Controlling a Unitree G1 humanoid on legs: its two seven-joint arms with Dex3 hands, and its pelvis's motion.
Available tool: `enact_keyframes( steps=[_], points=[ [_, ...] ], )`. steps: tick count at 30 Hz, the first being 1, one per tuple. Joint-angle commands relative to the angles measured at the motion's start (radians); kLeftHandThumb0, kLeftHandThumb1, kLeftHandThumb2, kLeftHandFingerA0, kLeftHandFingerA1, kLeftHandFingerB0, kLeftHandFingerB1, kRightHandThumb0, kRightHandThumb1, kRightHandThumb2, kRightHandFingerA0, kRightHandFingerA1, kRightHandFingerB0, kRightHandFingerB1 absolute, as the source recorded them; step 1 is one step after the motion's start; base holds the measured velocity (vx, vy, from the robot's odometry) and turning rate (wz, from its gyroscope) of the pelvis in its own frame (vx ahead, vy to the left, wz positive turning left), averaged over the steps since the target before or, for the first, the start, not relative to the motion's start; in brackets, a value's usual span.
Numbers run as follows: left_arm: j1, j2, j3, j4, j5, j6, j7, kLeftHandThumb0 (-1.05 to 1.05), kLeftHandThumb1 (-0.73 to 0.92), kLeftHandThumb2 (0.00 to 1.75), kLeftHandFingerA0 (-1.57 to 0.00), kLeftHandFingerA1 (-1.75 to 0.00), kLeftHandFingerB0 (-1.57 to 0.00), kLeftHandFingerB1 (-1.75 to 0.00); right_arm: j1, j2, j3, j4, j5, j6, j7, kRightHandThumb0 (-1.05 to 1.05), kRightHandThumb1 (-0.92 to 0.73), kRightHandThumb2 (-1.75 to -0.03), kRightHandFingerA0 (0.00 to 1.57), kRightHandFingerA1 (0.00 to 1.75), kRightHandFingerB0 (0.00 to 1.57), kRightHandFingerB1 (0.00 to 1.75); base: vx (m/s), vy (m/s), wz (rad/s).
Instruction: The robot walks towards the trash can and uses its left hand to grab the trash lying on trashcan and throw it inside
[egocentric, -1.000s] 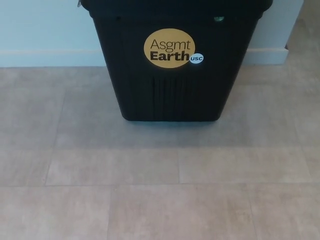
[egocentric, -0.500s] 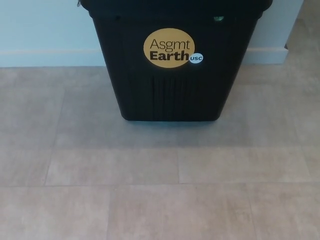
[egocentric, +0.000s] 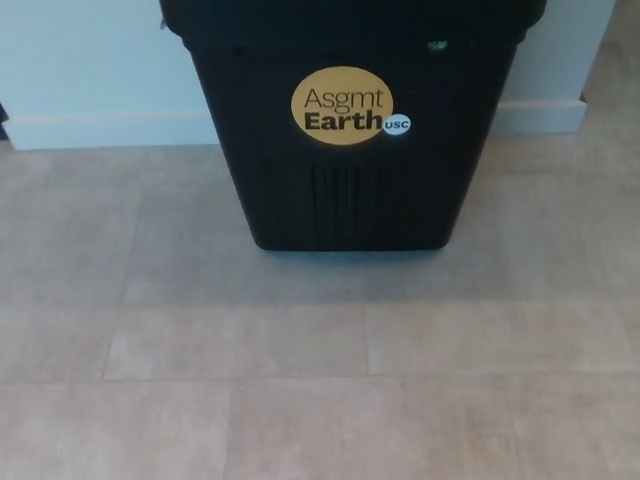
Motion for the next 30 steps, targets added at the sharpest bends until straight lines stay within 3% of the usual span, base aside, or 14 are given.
enact_keyframes(
  steps=[1,9,10,11,13,14,16,17,18,19,27,30],
  points=[
    [-0.006,0.021,0.0,0.018,-0.014,-0.031,-0.01,-0.93,0.31,0.68,-1.05,-0.49,-0.92,-0.43,-0.001,-0.018,0.021,-0.003,-0.021,-0.031,-0.008,-0.54,-0.42,-0.71,0.17,0.49,0.22,0.43,0.0,0.0,0.0],
    [0.016,0.021,0.004,0.011,-0.026,-0.028,-0.027,-0.95,0.32,0.68,-0.94,-0.58,-0.92,-0.43,0.012,-0.016,0.021,-0.03,-0.012,-0.038,-0.005,-0.53,-0.42,-0.71,0.18,0.5,0.24,0.44,0.14,0.192,-0.2],
    [0.01,0.021,0.005,0.013,-0.027,-0.028,-0.023,-0.93,0.31,0.69,-0.96,-0.58,-0.92,-0.45,0.005,-0.018,0.025,-0.024,-0.017,-0.036,-0.009,-0.5,-0.53,-0.56,0.21,0.43,0.3,0.36,0.18,0.168,0.06],
    [0.009,0.021,0.006,0.013,-0.028,-0.028,-0.022,-0.93,0.31,0.69,-0.96,-0.58,-0.92,-0.45,0.003,-0.019,0.026,-0.022,-0.019,-0.036,-0.01,-0.5,-0.53,-0.56,0.21,0.43,0.3,0.36,0.23,0.205,0.01],
    [0.001,0.033,-0.009,0.019,-0.007,-0.043,0.0,-0.87,0.26,0.71,-0.95,-0.6,-0.94,-0.51,0.001,-0.025,0.029,-0.029,-0.027,-0.039,-0.02,-0.53,-0.55,-0.58,0.21,0.44,0.3,0.35,0.2,0.135,0.01],
    [-0.003,0.036,-0.008,0.017,-0.009,-0.041,-0.002,-0.89,0.26,0.7,-0.97,-0.57,-0.95,-0.49,-0.01,-0.026,0.037,-0.023,-0.04,-0.04,-0.032,-0.57,-0.44,-0.75,0.18,0.49,0.24,0.44,0.22,0.056,0.05],
    [-0.008,0.04,-0.009,0.025,-0.011,-0.056,-0.007,-0.92,0.31,0.71,-1.03,-0.51,-0.93,-0.46,-0.02,-0.023,0.035,-0.012,-0.034,-0.039,-0.029,-0.57,-0.44,-0.74,0.19,0.48,0.24,0.44,0.21,0.004,0.12],
    [-0.006,0.042,-0.011,0.03,-0.011,-0.057,-0.006,-0.84,0.25,0.71,-1.0,-0.53,-0.94,-0.51,-0.021,-0.023,0.036,-0.005,-0.034,-0.044,-0.028,-0.52,-0.55,-0.57,0.22,0.4,0.3,0.33,0.21,-0.036,0.16],
    [-0.006,0.043,-0.011,0.031,-0.011,-0.057,-0.006,-0.84,0.25,0.71,-1.0,-0.53,-0.94,-0.51,-0.021,-0.023,0.036,-0.003,-0.034,-0.046,-0.028,-0.52,-0.55,-0.57,0.22,0.4,0.3,0.33,0.24,-0.056,0.09],
    [0.0,0.04,-0.007,0.032,-0.018,-0.048,-0.014,-0.93,0.32,0.7,-1.07,-0.5,-0.94,-0.44,-0.013,-0.024,0.029,-0.015,-0.022,-0.038,-0.01,-0.58,-0.44,-0.75,0.15,0.49,0.22,0.44,0.23,-0.115,0.03],
    [0.005,0.031,0.001,0.048,-0.029,-0.05,-0.018,-0.95,0.32,0.68,-1.02,-0.52,-0.95,-0.42,-0.025,-0.035,0.034,-0.022,-0.013,-0.001,0.039,-0.61,-0.43,-0.74,0.1,0.48,0.19,0.44,0.29,-0.159,0.2],
    [0.004,0.03,-0.011,0.041,-0.014,-0.065,0.0,-0.85,0.31,0.56,-0.94,-0.66,-0.89,-0.52,-0.021,-0.043,0.035,-0.032,-0.016,0.003,0.05,-0.63,-0.43,-0.74,0.1,0.49,0.17,0.43,0.28,-0.111,0.01]
  ],
)
